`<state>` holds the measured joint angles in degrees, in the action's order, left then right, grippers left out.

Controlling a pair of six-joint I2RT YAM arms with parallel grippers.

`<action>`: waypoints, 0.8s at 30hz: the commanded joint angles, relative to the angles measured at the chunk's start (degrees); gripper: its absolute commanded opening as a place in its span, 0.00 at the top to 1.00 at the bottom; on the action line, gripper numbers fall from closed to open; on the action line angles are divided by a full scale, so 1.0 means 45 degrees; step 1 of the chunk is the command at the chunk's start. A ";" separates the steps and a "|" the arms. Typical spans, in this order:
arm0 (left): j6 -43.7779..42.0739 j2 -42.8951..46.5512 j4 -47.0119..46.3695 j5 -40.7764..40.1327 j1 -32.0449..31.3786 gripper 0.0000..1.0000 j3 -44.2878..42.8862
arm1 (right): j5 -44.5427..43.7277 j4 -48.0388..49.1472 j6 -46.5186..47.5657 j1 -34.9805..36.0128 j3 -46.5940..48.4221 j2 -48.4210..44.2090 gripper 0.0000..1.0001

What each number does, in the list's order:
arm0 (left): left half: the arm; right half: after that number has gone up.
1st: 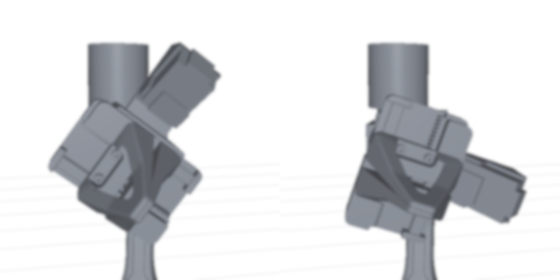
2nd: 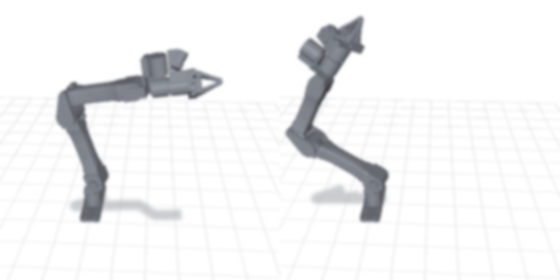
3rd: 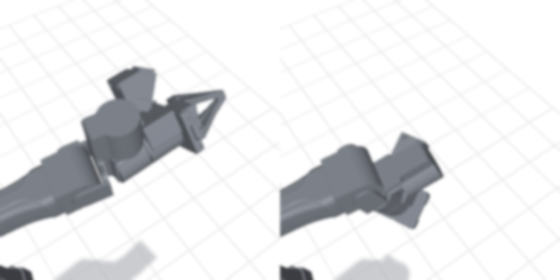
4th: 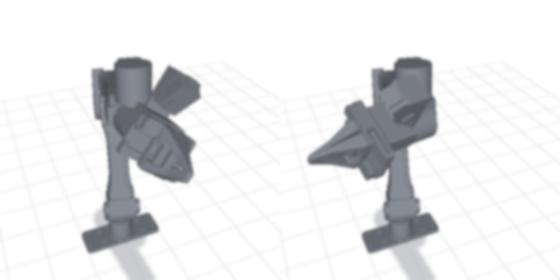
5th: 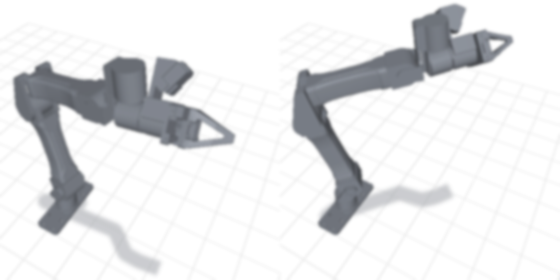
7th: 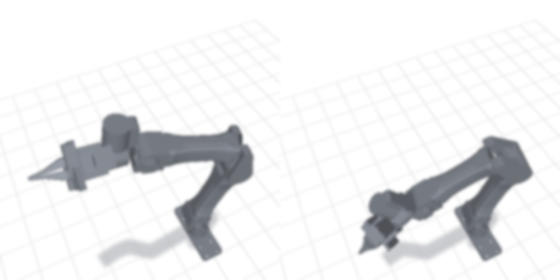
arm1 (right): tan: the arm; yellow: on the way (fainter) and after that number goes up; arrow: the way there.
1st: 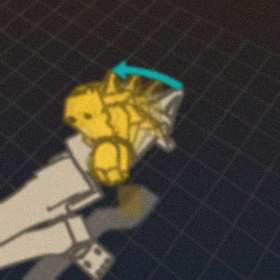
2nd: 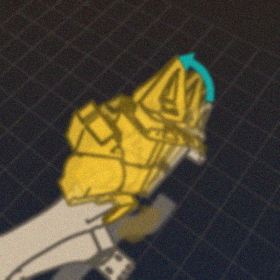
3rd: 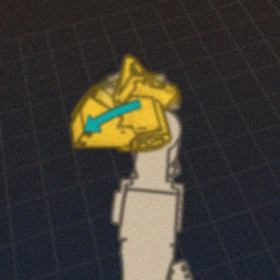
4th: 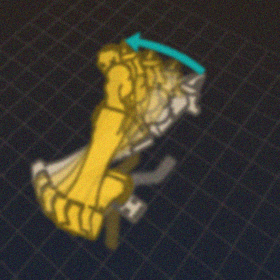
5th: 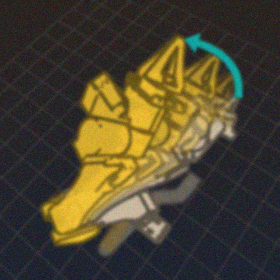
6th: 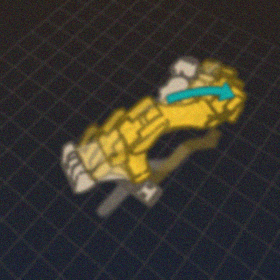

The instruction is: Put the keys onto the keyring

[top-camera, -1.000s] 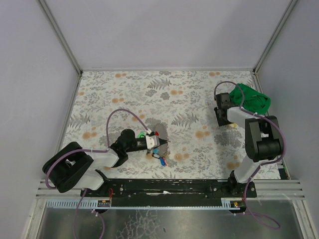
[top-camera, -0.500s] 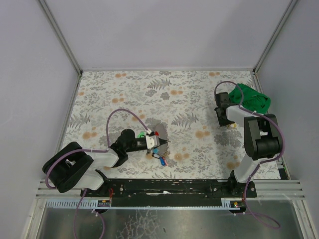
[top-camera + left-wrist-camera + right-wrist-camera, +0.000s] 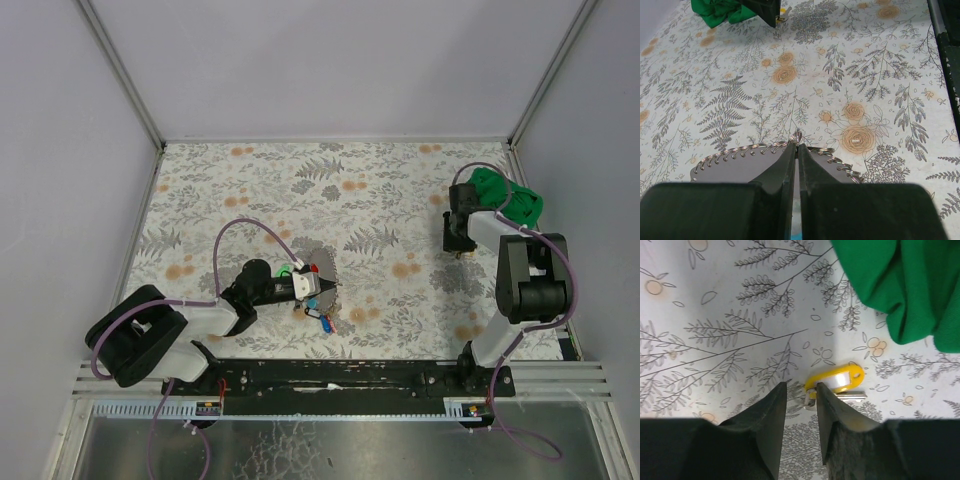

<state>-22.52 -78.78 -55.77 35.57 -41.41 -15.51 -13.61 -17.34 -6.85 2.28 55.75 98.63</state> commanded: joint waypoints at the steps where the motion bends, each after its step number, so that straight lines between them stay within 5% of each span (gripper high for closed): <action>1: -0.0076 0.0034 -0.0512 -0.0028 -0.0041 1.00 -0.0205 | 0.2297 -0.0648 -0.1033 0.0030 -0.0328 0.0422 0.64; 9: -0.0024 -0.0018 -0.0506 0.0053 -0.0037 1.00 -0.0262 | 0.4039 -0.0653 -0.1465 0.0627 -0.0875 -0.0058 0.75; 24: -0.0019 0.0130 -0.0561 0.0009 -0.0037 1.00 -0.0187 | 0.4499 -0.1460 -0.1431 0.2901 -0.0163 -0.2557 0.71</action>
<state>-22.50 -78.78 -55.77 35.57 -41.43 -15.51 5.39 -21.21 -13.80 14.68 53.23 90.96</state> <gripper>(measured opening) 0.009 0.275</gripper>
